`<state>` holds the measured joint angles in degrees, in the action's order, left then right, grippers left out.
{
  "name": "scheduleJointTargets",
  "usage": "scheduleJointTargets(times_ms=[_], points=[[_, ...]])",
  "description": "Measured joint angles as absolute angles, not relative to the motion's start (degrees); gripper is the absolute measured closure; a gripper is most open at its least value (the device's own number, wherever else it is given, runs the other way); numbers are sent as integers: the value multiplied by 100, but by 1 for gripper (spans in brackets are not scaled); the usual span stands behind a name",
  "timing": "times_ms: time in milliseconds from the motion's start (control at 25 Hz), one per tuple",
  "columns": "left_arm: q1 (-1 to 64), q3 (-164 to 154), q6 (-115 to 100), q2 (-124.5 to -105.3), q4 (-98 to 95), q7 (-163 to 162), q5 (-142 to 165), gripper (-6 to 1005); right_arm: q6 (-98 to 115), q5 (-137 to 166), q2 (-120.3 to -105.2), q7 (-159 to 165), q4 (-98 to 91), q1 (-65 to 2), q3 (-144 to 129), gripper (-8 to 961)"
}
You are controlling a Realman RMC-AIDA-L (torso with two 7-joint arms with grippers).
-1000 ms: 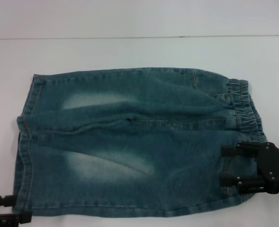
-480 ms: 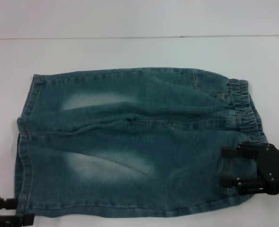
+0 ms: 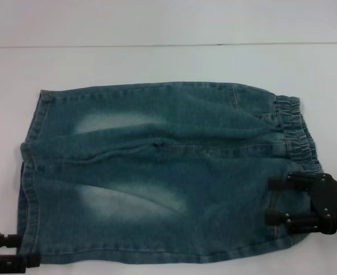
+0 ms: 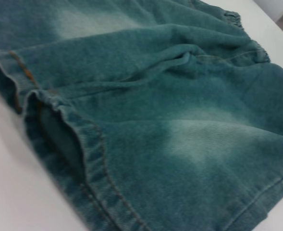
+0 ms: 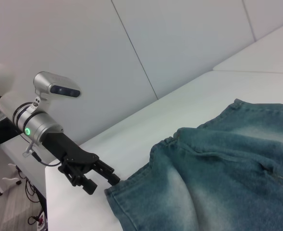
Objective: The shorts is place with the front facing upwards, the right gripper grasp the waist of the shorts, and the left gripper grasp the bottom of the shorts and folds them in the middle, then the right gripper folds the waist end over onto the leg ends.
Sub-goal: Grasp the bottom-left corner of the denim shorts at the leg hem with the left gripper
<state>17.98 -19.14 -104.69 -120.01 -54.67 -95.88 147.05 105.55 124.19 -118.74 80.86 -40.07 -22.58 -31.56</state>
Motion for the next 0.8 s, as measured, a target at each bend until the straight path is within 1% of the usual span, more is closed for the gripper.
scheduleJointTargets(times_ms=[160, 360, 600, 800], points=[[1772, -1931, -10357, -11978, -5576, -9725, 14710, 64, 10554, 12419, -11874, 8092, -4007, -2258, -3155, 36], [1790, -1975, -10276, -12017, -5705, -9843, 14865, 64, 10554, 12419, -11874, 8094, -4007, -2258, -3164, 36], [1984, -1982, -10312, -12151, -5760, -9876, 15223, 64, 10549, 12419, -11878, 8097, -4008, -2263, -3165, 37], [2055, -2023, -10486, -12203, -5830, -9883, 15324, 64, 10546, 12419, -11883, 8128, -4008, -2254, -3164, 37]])
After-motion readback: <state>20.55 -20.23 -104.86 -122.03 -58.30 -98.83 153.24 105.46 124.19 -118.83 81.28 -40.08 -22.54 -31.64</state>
